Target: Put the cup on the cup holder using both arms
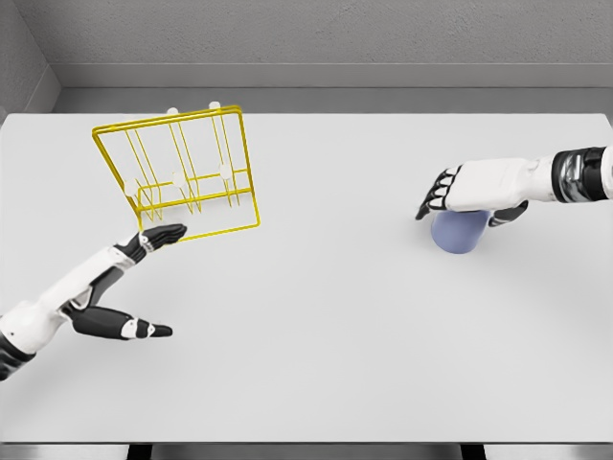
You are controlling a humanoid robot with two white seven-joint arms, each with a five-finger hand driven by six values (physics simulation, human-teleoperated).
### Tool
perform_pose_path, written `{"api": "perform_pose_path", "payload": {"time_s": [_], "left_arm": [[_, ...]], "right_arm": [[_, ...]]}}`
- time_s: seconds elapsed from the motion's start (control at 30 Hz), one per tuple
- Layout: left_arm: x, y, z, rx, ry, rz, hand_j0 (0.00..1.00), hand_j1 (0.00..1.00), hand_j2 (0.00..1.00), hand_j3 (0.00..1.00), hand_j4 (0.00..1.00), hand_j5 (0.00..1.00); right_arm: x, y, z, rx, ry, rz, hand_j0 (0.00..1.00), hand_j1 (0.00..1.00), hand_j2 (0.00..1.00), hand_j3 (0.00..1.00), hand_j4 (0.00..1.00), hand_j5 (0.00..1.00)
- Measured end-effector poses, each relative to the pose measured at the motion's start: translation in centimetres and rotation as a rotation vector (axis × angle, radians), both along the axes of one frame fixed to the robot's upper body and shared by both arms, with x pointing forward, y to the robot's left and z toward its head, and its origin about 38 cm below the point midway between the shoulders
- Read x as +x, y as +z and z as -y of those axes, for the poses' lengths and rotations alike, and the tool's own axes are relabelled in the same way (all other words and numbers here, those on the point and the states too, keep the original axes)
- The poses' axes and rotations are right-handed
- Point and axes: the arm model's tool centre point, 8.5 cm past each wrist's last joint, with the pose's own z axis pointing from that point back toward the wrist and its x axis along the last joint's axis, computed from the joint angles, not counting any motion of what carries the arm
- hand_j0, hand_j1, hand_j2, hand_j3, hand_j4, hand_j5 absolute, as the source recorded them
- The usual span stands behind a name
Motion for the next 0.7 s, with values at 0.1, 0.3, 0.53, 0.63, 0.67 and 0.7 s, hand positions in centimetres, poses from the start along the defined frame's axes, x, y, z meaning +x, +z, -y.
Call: {"api": "perform_pose_path", "payload": {"time_s": [0.1,0.3,0.53,0.63,0.67,0.7], "left_arm": [[0.0,-0.2,0.0,-0.035,0.013,-0.032,1.00,1.00,1.00,1.00,1.00,1.00],[1.2,0.4,1.6,-0.126,0.002,-0.039,1.00,1.00,1.00,1.00,1.00,1.00],[0.9,-0.6,3.6,-0.172,-0.033,-0.072,1.00,1.00,1.00,1.00,1.00,1.00],[0.8,-0.9,3.9,-0.175,-0.039,-0.081,1.00,1.00,1.00,1.00,1.00,1.00],[0.7,-1.0,4.0,-0.177,-0.040,-0.086,1.00,1.00,1.00,1.00,1.00,1.00],[0.7,-1.0,4.0,-0.184,-0.039,-0.092,1.00,1.00,1.00,1.00,1.00,1.00]], "right_arm": [[0.1,0.0,0.1,-0.008,-0.003,0.005,0.75,0.75,0.75,0.75,0.75,0.75],[0.1,0.1,0.1,-0.009,-0.003,0.008,0.64,0.64,0.64,0.64,0.64,0.64],[0.2,0.6,0.1,-0.009,-0.001,0.017,0.61,0.61,0.61,0.61,0.61,0.61],[0.2,0.8,0.2,-0.008,-0.002,0.021,0.61,0.61,0.61,0.61,0.61,0.61],[0.2,0.8,0.2,-0.008,-0.003,0.022,0.61,0.61,0.61,0.61,0.61,0.61],[0.2,0.9,0.3,-0.008,-0.003,0.023,0.60,0.60,0.60,0.60,0.60,0.60]]}}
